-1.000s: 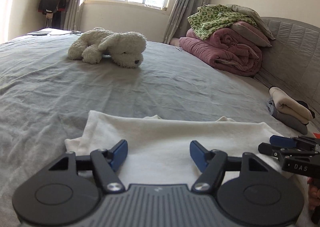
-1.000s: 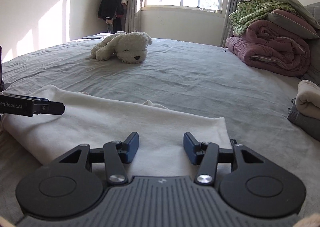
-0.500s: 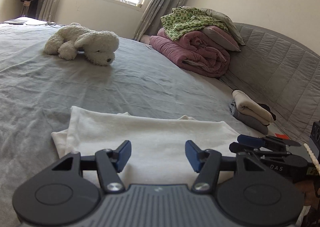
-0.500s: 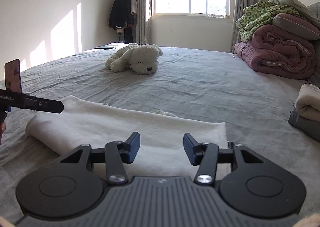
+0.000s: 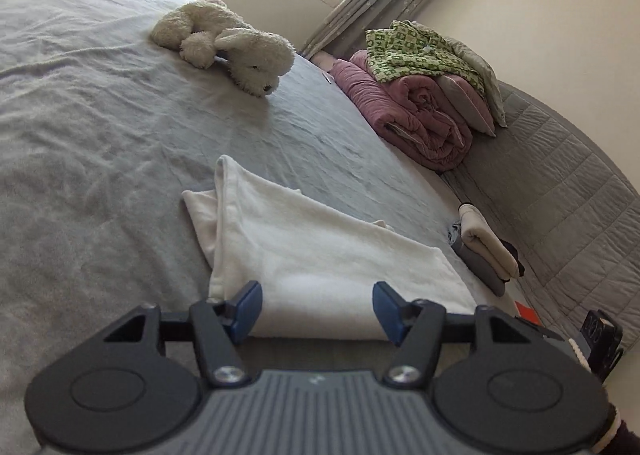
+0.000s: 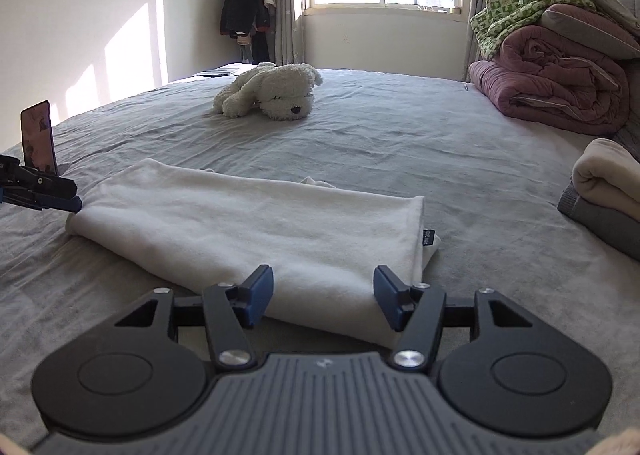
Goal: Fold clothes
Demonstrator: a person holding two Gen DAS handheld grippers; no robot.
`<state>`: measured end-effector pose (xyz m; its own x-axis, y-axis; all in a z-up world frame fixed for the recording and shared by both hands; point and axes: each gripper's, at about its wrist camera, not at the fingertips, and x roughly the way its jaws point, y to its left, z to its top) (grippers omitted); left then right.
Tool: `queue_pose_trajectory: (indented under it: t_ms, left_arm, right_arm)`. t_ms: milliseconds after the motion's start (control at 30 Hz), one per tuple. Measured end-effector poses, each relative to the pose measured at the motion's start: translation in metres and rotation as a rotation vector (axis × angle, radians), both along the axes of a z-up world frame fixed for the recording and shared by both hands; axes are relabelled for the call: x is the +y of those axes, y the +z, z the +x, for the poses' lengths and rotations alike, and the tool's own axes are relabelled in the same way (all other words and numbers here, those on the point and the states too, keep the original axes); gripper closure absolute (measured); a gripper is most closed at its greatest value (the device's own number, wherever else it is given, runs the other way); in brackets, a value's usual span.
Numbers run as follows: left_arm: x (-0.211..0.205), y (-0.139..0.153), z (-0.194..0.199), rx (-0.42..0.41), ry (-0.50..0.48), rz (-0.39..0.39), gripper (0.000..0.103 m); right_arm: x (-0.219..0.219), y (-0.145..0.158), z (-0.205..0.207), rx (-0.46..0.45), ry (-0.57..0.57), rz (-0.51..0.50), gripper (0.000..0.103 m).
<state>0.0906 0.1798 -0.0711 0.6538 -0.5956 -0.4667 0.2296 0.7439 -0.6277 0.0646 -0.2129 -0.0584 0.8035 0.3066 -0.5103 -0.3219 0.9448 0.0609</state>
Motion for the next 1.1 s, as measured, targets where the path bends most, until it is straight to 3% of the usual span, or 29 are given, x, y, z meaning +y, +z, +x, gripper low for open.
queue_pose_trajectory:
  t_ms: [167,300,467,600,800,900,1000,1100]
  left_arm:
    - [0.008,-0.010,-0.006,0.156,0.043,-0.148,0.025]
    - [-0.003,-0.029,-0.003,0.279,0.060,-0.290,0.025]
    - [-0.025,-0.036,-0.009,0.231,0.239,-0.304,0.020]
    - [-0.044,-0.042,-0.022,0.122,0.438,-0.351,0.019]
    - [-0.077,-0.036,-0.024,0.040,0.599,-0.226,0.020]
    - [-0.080,-0.034,-0.023,0.056,0.671,-0.208,0.029]
    - [-0.077,-0.036,-0.028,0.076,0.735,-0.212,0.039]
    - [-0.082,-0.035,-0.032,0.093,0.770,-0.231,0.038]
  right_arm:
    - [0.006,0.005,-0.009,0.093,0.050,0.073,0.035]
    - [0.018,0.007,-0.011,0.146,0.051,0.078,0.035]
    - [0.028,0.012,-0.008,0.135,0.040,0.066,0.035]
    - [0.033,0.013,0.003,0.147,0.019,0.108,0.035]
    - [0.050,0.017,0.018,0.145,0.013,0.149,0.035]
    - [0.057,0.016,0.024,0.150,0.007,0.164,0.036]
    - [0.063,0.015,0.031,0.155,0.002,0.179,0.059]
    - [0.070,0.015,0.037,0.159,-0.004,0.193,0.063]
